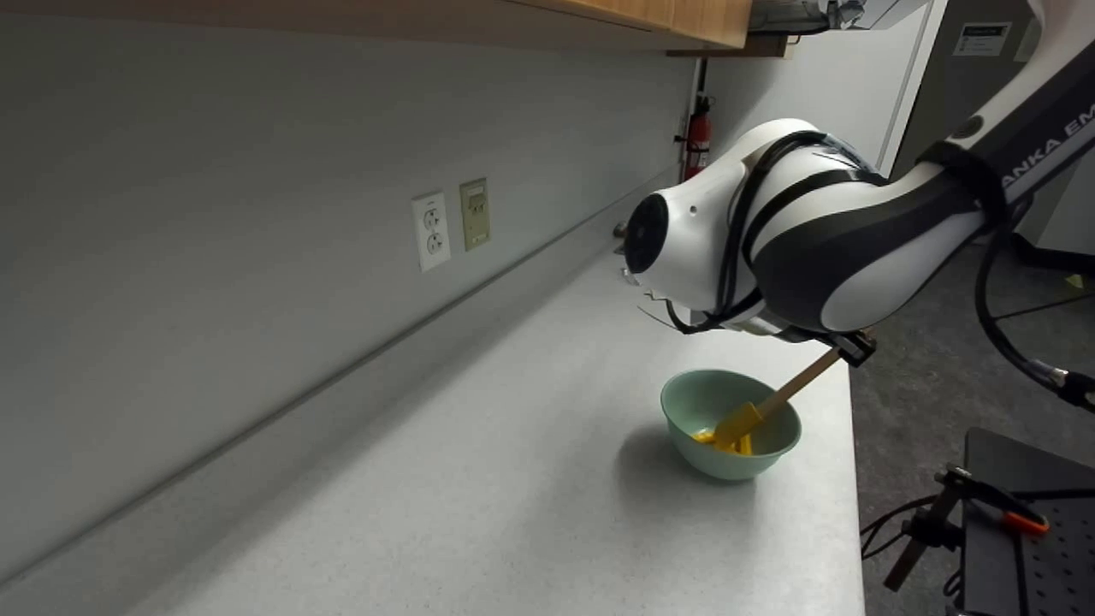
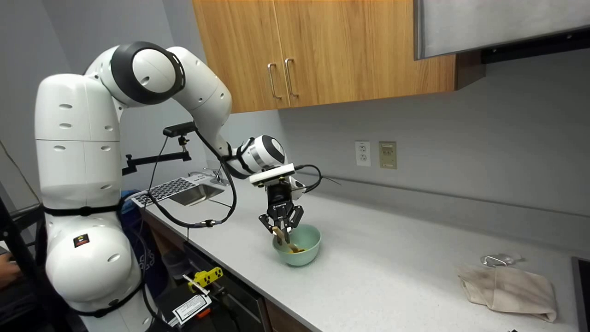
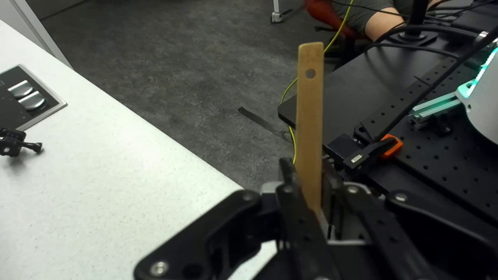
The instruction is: Mix in the bowl with the spatula
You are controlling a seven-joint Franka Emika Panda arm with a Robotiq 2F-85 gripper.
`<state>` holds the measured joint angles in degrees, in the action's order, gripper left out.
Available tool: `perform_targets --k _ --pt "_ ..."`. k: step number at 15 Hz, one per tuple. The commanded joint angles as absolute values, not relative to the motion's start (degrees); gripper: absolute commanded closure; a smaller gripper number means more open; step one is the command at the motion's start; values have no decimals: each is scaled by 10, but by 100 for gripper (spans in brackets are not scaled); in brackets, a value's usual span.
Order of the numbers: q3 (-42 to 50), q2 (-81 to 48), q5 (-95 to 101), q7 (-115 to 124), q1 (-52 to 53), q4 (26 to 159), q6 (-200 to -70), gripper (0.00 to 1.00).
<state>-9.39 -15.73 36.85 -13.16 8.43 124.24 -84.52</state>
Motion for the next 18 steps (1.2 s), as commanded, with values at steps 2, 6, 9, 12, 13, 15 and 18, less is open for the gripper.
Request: perform_targets --k 2,6,9,12,13,15,18 --pt "-89 -160 356 -128 80 1227 -820 96" --pt "-81 -143 376 -47 86 1233 -823 96" --pt "-81 -130 374 -14 87 1240 -826 96" --pt "-84 -120 370 -10 88 1244 -826 96" --pt "-86 -119 368 -19 87 1244 -825 96" --pt "-89 -125 364 -33 89 1242 -823 96" --pt "-95 -136 362 -51 93 1245 -820 96"
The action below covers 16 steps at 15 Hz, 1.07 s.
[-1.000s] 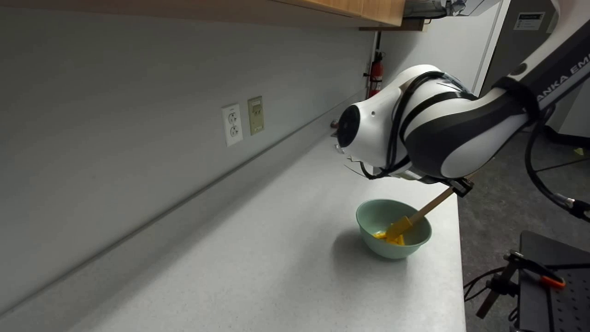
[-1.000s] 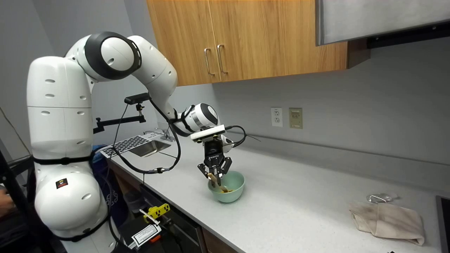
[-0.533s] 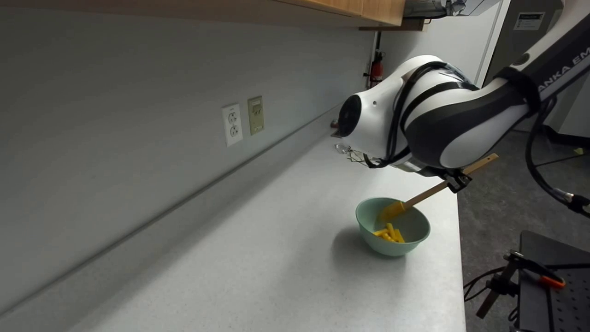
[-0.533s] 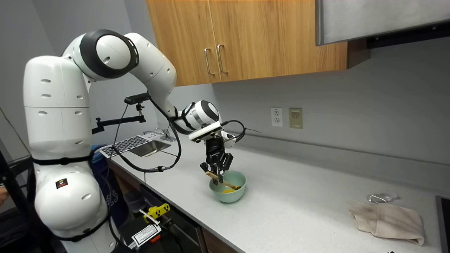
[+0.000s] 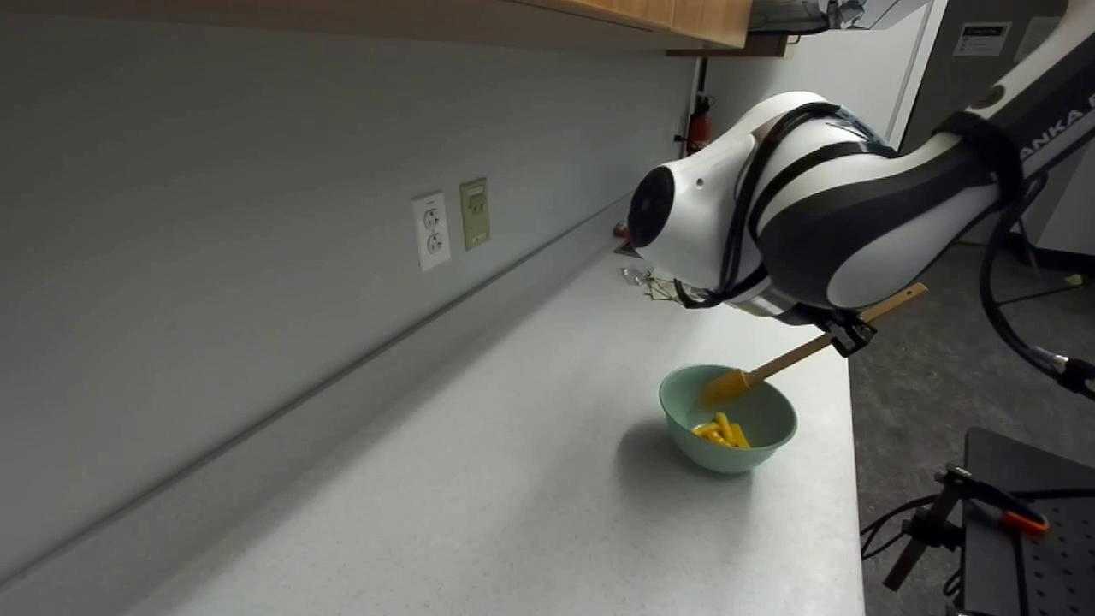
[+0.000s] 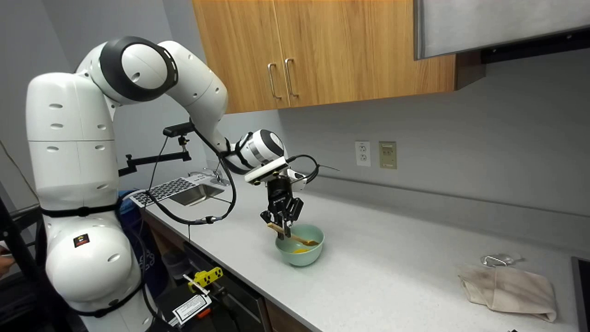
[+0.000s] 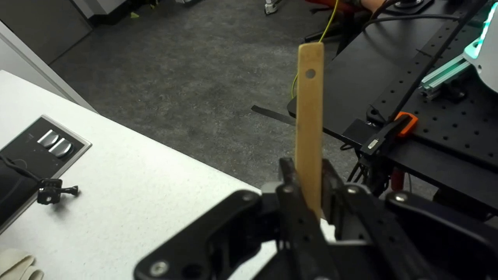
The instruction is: Mix in the bowl with the spatula
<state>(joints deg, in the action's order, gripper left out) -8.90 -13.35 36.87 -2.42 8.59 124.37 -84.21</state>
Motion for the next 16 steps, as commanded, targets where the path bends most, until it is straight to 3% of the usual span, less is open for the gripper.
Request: perform_targets --k 1,9,16 --pt "-99 -138 359 -65 93 1248 -826 96" --pt "-114 -167 366 -124 107 1245 -791 96" --pt "-109 -169 387 -14 113 1240 -768 96"
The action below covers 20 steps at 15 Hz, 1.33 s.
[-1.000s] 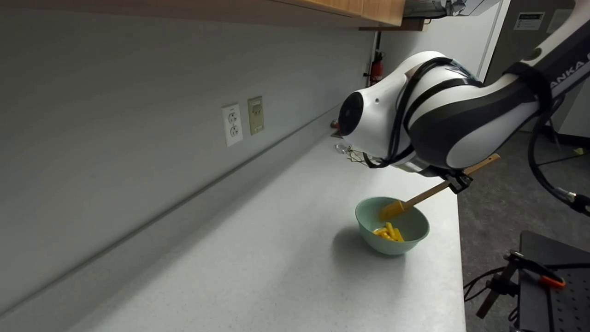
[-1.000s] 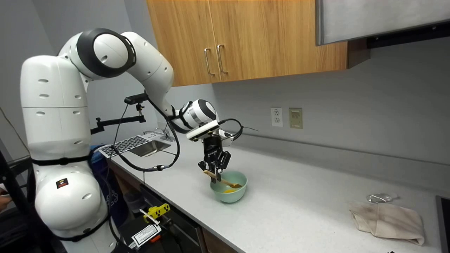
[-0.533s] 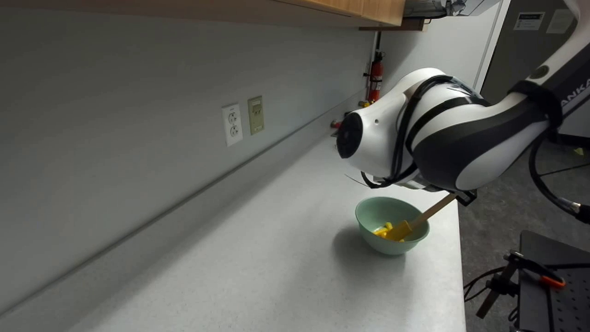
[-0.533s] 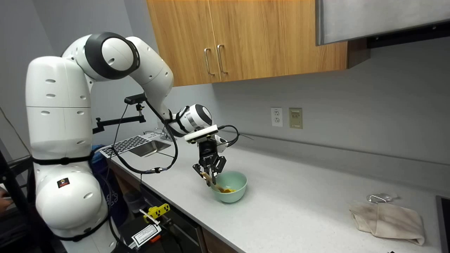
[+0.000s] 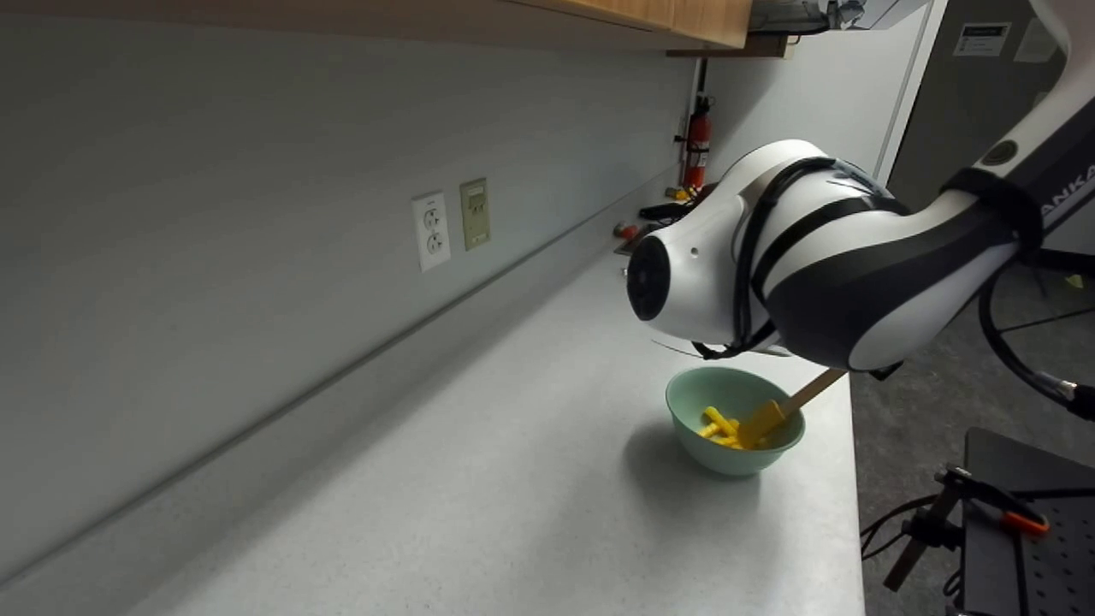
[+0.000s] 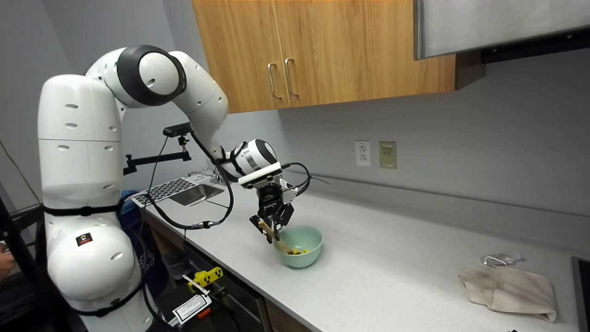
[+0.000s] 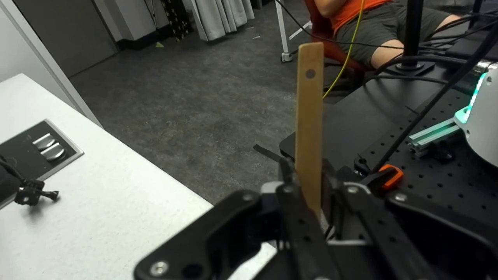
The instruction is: Mix in the bowl with the spatula
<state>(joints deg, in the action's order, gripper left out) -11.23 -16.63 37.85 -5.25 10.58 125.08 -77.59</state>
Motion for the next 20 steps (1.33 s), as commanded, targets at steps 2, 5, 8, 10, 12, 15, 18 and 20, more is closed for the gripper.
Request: perform_targets --k 2,5,8,10,12,15,18,20 --pt "-109 -161 367 5 106 1238 -789 96" --pt "-109 -149 340 9 99 1236 -828 96" --pt "-106 -144 323 -9 98 1236 -846 96" --pt "-103 -149 321 -11 100 1231 -834 96" --pt "-99 -161 338 -1 106 1227 -808 96" --pt "-99 -172 339 -6 107 1222 -782 96" --pt "-99 -188 337 -10 105 1209 -776 96" --pt "-97 -206 335 -9 105 1194 -777 96"
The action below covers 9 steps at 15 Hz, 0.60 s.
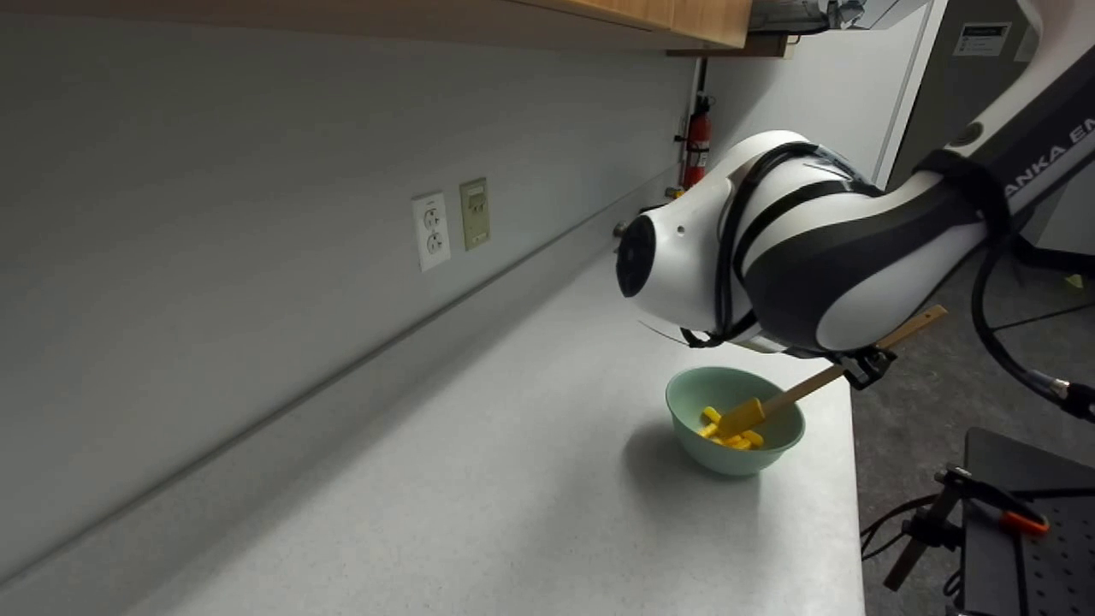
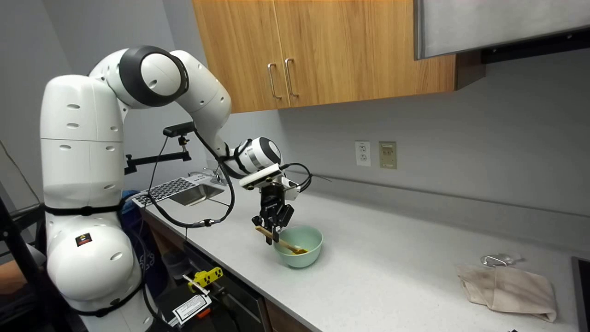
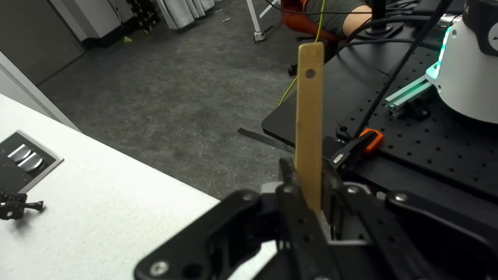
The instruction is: Mix in the bowl with the spatula
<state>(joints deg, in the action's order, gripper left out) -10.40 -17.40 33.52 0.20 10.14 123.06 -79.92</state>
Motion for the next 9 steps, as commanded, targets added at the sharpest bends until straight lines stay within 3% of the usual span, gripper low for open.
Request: perform_targets --k 1,9 --pt "-96 -214 335 -9 105 1188 -776 96" --pt "-80 -241 349 47 109 1162 -780 96"
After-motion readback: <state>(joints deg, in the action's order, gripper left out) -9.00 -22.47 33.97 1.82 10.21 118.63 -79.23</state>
